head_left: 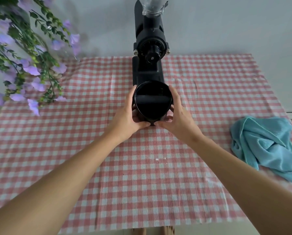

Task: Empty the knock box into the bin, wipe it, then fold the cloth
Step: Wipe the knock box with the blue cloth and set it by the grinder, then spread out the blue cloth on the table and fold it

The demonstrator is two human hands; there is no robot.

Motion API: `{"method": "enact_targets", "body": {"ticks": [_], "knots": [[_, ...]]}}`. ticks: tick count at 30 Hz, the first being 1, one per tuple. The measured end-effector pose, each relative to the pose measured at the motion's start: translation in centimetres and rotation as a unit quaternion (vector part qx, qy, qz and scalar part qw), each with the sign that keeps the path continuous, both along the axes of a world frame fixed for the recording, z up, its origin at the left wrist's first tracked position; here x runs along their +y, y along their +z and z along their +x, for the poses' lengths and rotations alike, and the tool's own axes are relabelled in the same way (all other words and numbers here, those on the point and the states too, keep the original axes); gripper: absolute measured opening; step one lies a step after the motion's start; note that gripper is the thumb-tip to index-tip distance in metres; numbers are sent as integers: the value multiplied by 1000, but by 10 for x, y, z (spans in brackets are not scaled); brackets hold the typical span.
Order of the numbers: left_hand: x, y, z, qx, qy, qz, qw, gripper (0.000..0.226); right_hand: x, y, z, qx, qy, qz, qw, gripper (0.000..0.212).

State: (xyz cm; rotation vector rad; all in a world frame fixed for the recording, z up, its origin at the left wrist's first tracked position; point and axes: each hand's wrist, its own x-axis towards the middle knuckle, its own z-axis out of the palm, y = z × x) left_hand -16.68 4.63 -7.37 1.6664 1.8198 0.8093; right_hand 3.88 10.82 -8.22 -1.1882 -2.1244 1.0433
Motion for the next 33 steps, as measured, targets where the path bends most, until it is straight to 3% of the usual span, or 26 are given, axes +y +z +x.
{"method": "enact_targets", "body": {"ticks": [6,10,12,14,16,20,23,28,33], "knots": [[-2,11,-1,-16,-19,-41,999,135,-2,8,-1,-19,7,1,1000,117],[-16,32,-10,-3,-3,-38,999,134,-5,23,19,-75,7,4,997,130],[-25,44,-8,17,7,52,998,119,-10,35,48,-90,-14,25,996,129],[-33,58,8,41,-13,190,981,90,-17,50,87,-97,-40,42,994,123],[-36,70,37,45,-45,263,963,67,-25,65,131,-122,-67,52,989,115],[-29,81,109,-8,-111,193,975,48,-28,80,219,-211,-113,87,967,87],[-5,72,163,11,-137,140,981,35,-19,75,271,-235,-120,115,958,61],[32,46,254,-24,-77,12,997,34,-7,57,305,-229,-112,110,961,50],[52,26,300,17,-60,5,998,34,6,45,306,-234,-43,151,960,36]]}}
